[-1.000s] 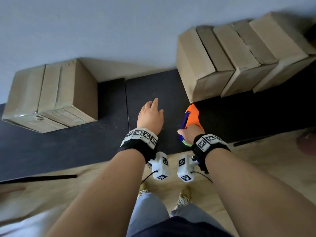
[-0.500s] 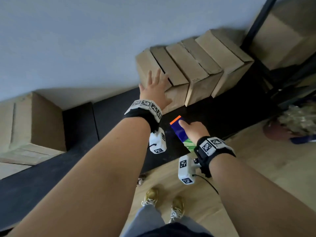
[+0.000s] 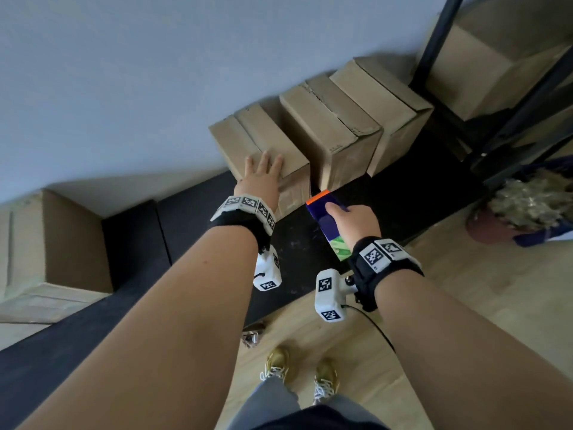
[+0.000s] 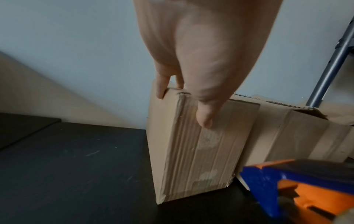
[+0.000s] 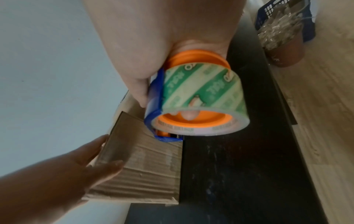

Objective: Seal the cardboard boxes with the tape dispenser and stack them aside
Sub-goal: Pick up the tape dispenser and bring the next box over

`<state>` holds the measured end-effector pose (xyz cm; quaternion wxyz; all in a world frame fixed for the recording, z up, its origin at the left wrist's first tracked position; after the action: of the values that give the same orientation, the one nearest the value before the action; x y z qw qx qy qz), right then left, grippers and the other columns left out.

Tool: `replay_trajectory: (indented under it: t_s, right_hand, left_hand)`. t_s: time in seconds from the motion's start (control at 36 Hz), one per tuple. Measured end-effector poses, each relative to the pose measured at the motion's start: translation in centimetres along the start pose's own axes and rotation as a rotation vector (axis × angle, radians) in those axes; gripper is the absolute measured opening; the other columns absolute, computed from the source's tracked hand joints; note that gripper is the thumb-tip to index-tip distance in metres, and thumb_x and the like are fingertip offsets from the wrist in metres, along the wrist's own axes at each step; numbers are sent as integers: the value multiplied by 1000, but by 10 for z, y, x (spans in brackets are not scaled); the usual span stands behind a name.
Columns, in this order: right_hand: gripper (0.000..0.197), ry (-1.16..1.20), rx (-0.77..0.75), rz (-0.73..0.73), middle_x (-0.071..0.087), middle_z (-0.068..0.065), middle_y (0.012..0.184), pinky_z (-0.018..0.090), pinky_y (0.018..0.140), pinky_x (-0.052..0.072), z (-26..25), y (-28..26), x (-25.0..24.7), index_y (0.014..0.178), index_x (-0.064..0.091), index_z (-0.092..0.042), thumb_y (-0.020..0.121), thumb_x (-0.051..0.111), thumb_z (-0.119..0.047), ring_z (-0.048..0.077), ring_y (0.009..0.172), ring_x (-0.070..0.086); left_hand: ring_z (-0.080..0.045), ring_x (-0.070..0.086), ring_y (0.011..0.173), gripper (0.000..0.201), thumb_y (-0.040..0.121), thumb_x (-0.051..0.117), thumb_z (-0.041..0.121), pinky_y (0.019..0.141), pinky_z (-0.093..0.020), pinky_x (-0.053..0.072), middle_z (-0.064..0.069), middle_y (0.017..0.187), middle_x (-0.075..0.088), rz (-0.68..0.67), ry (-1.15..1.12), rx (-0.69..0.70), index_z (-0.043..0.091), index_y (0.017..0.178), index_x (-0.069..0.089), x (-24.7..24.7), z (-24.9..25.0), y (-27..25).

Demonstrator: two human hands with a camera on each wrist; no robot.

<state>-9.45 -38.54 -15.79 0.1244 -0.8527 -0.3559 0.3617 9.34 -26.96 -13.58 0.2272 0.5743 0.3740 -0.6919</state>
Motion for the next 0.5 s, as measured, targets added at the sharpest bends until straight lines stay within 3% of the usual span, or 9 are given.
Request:
replay_trajectory:
  t_s: [0.08, 0.14, 0.19, 0.25, 0.31, 0.36, 0.5]
  right_hand:
    - [45, 26, 8, 32, 66, 11, 87, 32, 68, 46, -8, -6, -1, 92, 65, -5, 88, 57, -48, 25, 78, 63]
    - [44, 53, -5, 45, 68, 12, 86, 36, 73, 54, -14, -10, -2, 88, 66, -5, 84, 58, -48, 27, 76, 65]
    - [43, 84, -34, 50, 67, 11, 80, 39, 68, 57, -21, -15, -3, 79, 65, -6, 81, 59, -48, 27, 69, 65]
    - [43, 69, -83, 49, 63, 9, 74, 32, 54, 44, -30, -21, -4, 71, 60, -5, 84, 59, -45, 24, 62, 59]
    - [43, 66, -131, 54, 58, 10, 70, 32, 55, 35, -38, -28, -5, 66, 56, -5, 86, 59, -42, 26, 63, 54]
    - [42, 83, -167, 59, 54, 9, 65, 33, 56, 33, -47, -37, -6, 62, 52, -6, 86, 58, -39, 26, 63, 50]
    - [44, 51, -255, 77, 48, 7, 60, 32, 48, 29, -69, -56, -13, 63, 51, -3, 89, 54, -37, 22, 55, 42]
  left_hand:
    - [-33, -9, 147, 86, 93, 54, 9, 106, -52, 37, 8, 160, -11, -11, -17, -59, 33, 152, -5, -1, -13, -21]
    - [-33, -9, 146, 85, 93, 52, 6, 102, -52, 40, 9, 160, -11, -17, -18, -102, 33, 152, -4, -2, -21, -36]
    - [-33, -9, 146, 84, 93, 48, 3, 100, -53, 41, 9, 160, -10, -28, -20, -135, 33, 152, -4, -1, -27, -51]
    - [-32, -8, 146, 85, 91, 47, 1, 98, -54, 42, 10, 160, -8, -20, -25, -146, 33, 152, -2, 1, -29, -64]
    - [-31, -6, 146, 84, 91, 47, 1, 96, -52, 44, 11, 160, -6, -4, -26, -148, 34, 152, 0, 4, -30, -77]
    - [-31, -3, 146, 81, 92, 49, 5, 94, -50, 46, 11, 160, -2, 20, -35, -147, 35, 151, 4, 7, -31, -88]
    - [-29, 17, 142, 62, 92, 57, 35, 101, -49, 43, 3, 155, 23, 89, -109, -116, 32, 146, 26, 4, -23, -108]
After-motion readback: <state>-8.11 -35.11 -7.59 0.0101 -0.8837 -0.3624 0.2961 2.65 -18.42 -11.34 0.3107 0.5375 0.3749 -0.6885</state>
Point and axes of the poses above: each hand's wrist, its own y-axis towards the middle knuckle, its own x-axis out of the palm, z = x × y, the point moved 8 cm from there along y, towards the middle knuckle
